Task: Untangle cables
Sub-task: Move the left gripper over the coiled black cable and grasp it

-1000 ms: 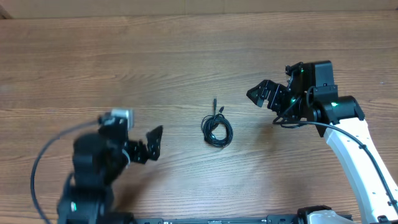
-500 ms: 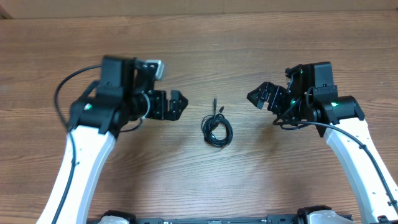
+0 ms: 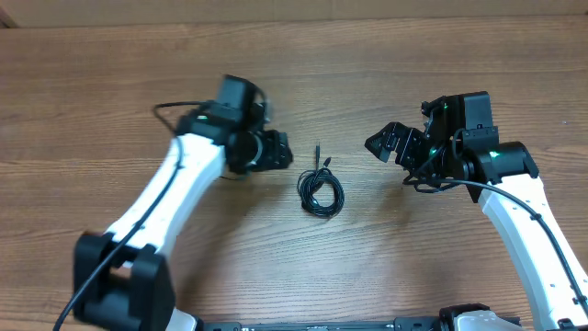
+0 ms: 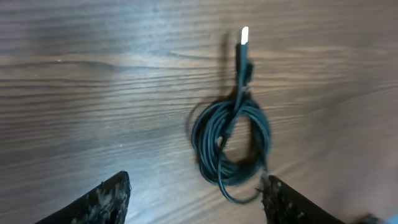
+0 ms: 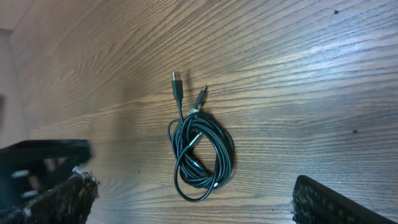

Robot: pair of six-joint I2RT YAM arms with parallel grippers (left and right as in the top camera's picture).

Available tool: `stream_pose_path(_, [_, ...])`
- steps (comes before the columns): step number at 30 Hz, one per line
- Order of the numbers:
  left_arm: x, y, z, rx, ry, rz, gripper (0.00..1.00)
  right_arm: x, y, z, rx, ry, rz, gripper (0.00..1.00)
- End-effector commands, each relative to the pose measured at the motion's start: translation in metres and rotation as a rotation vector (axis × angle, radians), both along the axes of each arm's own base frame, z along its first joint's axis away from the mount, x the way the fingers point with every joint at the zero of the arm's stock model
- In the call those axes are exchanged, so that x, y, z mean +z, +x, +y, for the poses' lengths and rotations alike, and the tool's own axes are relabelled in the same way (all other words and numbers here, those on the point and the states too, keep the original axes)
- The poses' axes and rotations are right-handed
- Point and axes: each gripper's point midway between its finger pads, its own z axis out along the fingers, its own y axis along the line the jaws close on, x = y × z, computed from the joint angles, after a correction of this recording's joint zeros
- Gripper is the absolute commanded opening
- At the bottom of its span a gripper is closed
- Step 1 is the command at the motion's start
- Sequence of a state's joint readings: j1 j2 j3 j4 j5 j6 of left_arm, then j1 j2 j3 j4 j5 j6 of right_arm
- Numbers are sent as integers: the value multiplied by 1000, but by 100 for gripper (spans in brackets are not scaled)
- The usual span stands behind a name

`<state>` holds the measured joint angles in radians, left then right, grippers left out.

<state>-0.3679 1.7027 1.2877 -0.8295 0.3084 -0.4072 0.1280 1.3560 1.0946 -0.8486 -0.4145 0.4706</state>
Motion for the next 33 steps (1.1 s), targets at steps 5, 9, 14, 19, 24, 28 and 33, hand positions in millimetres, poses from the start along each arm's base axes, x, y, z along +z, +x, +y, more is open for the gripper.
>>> stream_pose_path(5, [-53,0,-20,-65,243,-23,65,9,4,1,4,-1,-25,100])
stream_pose_path(9, [-75,-3,-25,-75,275,9,57,8,2,1,4,-2,-16,100])
stream_pose_path(14, [-84,3,-29,-42,264,8,54,7,1,1,4,-3,-10,100])
stream_pose_path(19, [-83,7,-37,-52,237,-14,56,7,0,1,4,-4,-6,100])
stream_pose_path(24, [-85,-4,-47,-134,244,-17,55,6,-1,0,4,-4,1,100])
stream_pose_path(28, [-89,-9,-41,-139,289,-14,40,5,-3,0,4,-5,10,100])
stream_pose_path(33, [-92,-9,-37,-111,307,-13,32,2,-8,-1,4,-9,35,100])
